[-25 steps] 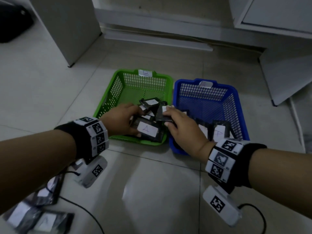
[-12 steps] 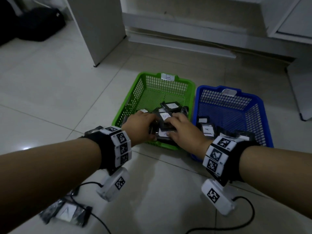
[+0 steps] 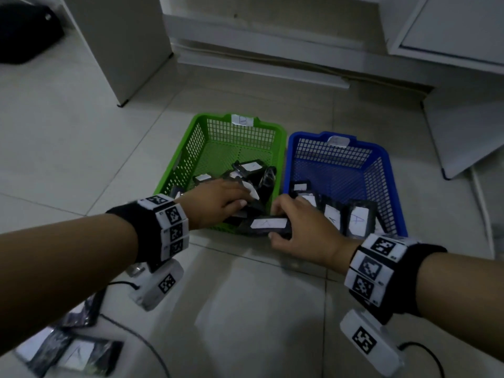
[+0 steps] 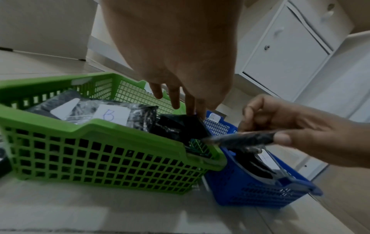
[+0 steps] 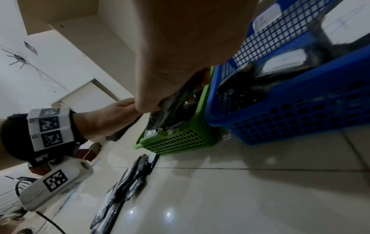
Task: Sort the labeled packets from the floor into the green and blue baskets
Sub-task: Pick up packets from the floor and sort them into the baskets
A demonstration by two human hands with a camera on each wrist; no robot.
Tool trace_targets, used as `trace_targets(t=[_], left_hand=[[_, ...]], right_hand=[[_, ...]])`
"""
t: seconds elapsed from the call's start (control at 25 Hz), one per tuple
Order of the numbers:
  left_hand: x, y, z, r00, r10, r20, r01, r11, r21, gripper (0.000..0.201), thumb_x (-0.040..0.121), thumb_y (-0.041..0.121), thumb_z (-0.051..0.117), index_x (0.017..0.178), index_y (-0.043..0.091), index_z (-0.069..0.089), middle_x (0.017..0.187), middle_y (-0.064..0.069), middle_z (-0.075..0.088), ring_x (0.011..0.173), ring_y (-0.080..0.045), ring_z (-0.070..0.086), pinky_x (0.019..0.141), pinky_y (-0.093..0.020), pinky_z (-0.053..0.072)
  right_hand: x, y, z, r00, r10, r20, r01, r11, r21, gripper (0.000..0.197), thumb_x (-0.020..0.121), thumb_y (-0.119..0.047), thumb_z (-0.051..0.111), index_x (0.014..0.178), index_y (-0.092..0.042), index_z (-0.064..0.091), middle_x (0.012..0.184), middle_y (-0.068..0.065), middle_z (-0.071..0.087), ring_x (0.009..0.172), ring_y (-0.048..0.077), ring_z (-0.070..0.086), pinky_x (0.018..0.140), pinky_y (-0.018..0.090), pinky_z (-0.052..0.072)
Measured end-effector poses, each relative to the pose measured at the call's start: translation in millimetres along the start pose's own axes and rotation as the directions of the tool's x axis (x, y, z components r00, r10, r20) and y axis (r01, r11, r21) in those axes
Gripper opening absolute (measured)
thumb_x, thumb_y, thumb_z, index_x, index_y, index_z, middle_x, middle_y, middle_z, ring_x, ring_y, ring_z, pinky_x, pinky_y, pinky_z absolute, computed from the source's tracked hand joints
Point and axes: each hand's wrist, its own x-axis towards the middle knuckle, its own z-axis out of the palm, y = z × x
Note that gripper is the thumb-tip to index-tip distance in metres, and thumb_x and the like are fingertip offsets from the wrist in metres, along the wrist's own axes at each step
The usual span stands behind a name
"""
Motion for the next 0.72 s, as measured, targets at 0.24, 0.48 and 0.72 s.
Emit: trace_targets(t=[0.24, 0.48, 0.72], left_hand=[[17, 17, 8, 0.997, 0.022, 0.067, -0.03, 0.993, 0.113, 0.051, 0.095, 0.046, 0.029, 0.135, 0.022, 0.05, 0.142, 0.001, 0.045, 0.13, -0.018, 0.041, 0.109, -0.03, 0.033], [8, 12, 9, 0.999, -0.02, 0.045, 0.01, 0.979, 0.203, 0.048, 0.096, 0.046, 0.037, 0.14, 0.029, 0.042, 0.141, 0.001, 0.037, 0.123, -0.019, 0.046, 0.101, -0.034, 0.041], [-64, -42, -23, 0.991, -0.126, -0.054, 0.13, 0.989, 0.071, 0.053, 0.079, 0.051, 0.036, 0.115, 0.024, 0.064, 0.116, -0.004, 0.057, 0.101, -0.024, 0.061, 0.087, -0.036, 0.052]], right_hand=[[-25, 43, -4, 0.891, 0.309, -0.334, -0.313, 0.949, 0.042, 0.027, 0.086, -0.034, 0.059, 0.106, -0.02, 0.047, 0.108, 0.004, 0.036, 0.097, 0.023, 0.045, 0.083, 0.031, 0.042], [-23, 33, 12, 0.927, 0.358, -0.114, -0.37, 0.923, -0.104, 0.042, 0.092, -0.036, 0.05, 0.128, -0.014, 0.046, 0.129, 0.007, 0.034, 0.119, 0.026, 0.041, 0.098, 0.032, 0.037], [-1, -30, 12, 0.991, 0.135, 0.022, -0.124, 0.951, -0.285, 0.051, 0.083, -0.036, 0.054, 0.132, -0.024, 0.042, 0.132, 0.007, 0.031, 0.124, 0.028, 0.031, 0.101, 0.04, 0.033]])
